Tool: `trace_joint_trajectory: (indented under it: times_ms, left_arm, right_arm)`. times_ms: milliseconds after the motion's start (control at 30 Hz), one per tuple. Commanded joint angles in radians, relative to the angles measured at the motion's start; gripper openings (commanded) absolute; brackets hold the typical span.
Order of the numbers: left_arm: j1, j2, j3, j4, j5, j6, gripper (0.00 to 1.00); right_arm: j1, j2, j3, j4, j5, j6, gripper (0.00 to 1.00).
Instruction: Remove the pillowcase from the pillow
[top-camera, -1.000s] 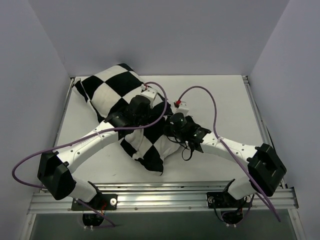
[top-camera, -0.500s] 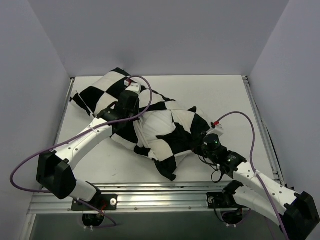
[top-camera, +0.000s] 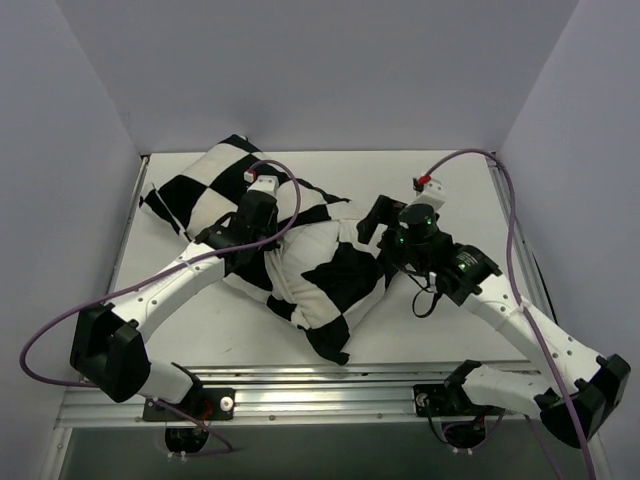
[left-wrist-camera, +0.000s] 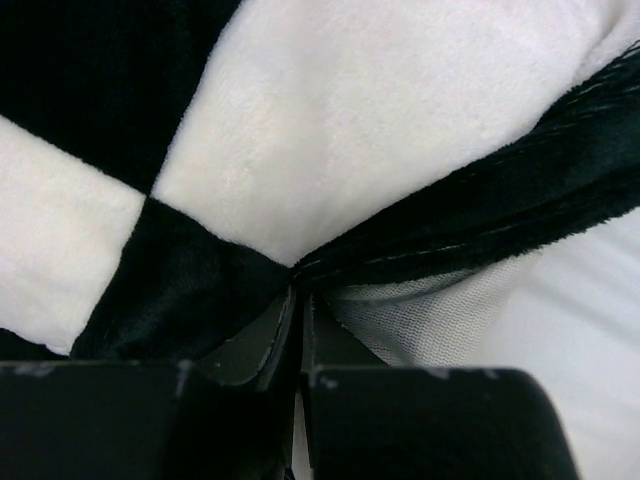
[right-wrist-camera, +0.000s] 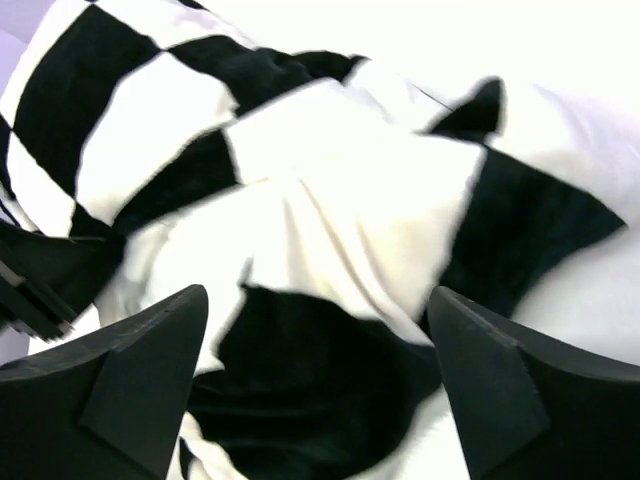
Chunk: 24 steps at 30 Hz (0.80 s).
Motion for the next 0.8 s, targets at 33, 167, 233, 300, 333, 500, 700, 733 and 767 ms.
trace_joint_trajectory:
  times_ms: [33,167,233,300,333,500,700,733,767]
  left_arm:
    - [-0.02,-0.004,-0.022,-0.026,0.003,-0.024,0.02]
    - [-0.02,0.0,-0.022,-0.03,-0.006,-0.034,0.02]
    - [-0.014,0.012,-0.018,-0.036,-0.02,-0.052,0.02]
    - [0.0,0.025,-0.019,-0.061,-0.026,-0.07,0.02]
    - [0.018,0.026,-0.022,-0.067,-0.028,-0.09,0.02]
    - [0.066,0.019,-0.071,-0.072,-0.005,-0.141,0.02]
    - [0.103,0.014,-0.111,-0.072,0.03,-0.173,0.02]
    - [0.103,0.011,-0.116,-0.067,0.035,-0.173,0.02]
    - [0.103,0.005,-0.119,-0.062,0.041,-0.173,0.02]
  right_arm:
    - [0.099,0.224,0.168,-0.062,0.157,-0.094,0.9]
    - [0.136,0.39,0.248,-0.069,0.194,-0.099,0.91]
    - [0.13,0.432,0.212,-0.071,0.231,-0.093,0.9]
    - [0.107,0.424,0.161,-0.072,0.286,-0.087,0.86]
    - [0.089,0.412,0.129,-0.072,0.292,-0.079,0.84]
    - [-0.046,0.239,-0.124,-0.057,0.254,-0.065,0.68]
    - [-0.183,0.076,-0.386,0.079,0.036,-0.028,0.52]
    - [-0.199,0.074,-0.42,0.166,-0.063,-0.025,0.49]
    - [-0.233,0.081,-0.451,0.217,-0.118,-0.021,0.44]
